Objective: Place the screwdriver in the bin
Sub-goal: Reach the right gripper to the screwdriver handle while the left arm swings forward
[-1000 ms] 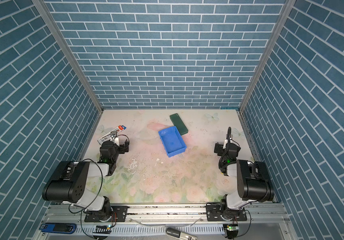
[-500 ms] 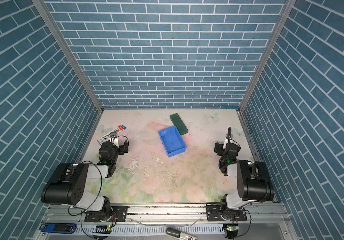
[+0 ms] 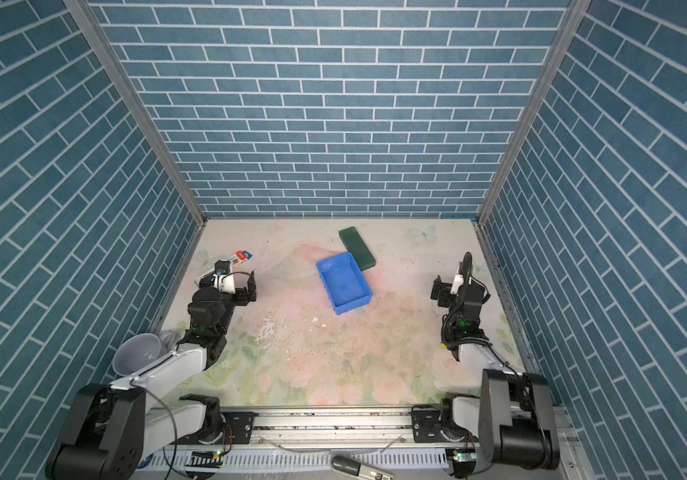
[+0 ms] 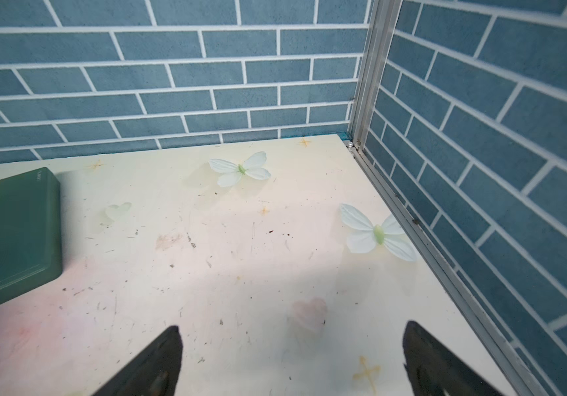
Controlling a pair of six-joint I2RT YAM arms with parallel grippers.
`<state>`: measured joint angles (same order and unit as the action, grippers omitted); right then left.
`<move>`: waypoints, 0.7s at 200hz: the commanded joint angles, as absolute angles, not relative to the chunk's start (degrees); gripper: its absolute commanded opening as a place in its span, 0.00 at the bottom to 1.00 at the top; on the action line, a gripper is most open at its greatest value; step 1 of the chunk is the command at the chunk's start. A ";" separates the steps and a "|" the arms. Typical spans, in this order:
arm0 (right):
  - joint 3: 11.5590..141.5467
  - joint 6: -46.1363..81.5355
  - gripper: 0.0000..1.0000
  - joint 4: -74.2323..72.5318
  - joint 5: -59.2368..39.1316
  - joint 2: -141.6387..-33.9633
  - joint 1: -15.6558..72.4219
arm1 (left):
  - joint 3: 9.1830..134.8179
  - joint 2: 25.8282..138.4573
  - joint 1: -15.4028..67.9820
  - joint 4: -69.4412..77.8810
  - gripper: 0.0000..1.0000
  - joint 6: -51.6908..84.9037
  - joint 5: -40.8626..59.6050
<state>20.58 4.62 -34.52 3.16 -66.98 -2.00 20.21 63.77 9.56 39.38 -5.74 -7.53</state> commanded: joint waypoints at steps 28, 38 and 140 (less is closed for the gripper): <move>27.80 12.03 0.99 -14.34 0.21 -56.80 -2.02 | 28.57 58.14 19.21 26.60 1.00 -8.05 -5.73; 29.00 13.67 0.99 -9.99 0.40 -54.51 -2.02 | 30.03 57.76 21.43 24.42 1.00 -8.35 -5.11; 43.24 26.74 0.99 31.73 3.78 -45.56 -2.20 | 42.49 65.58 41.21 10.70 1.00 -15.40 15.07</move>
<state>40.27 20.78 18.24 2.81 -45.23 -2.00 40.21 63.77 38.98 15.53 -12.67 5.56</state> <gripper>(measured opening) 0.991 0.996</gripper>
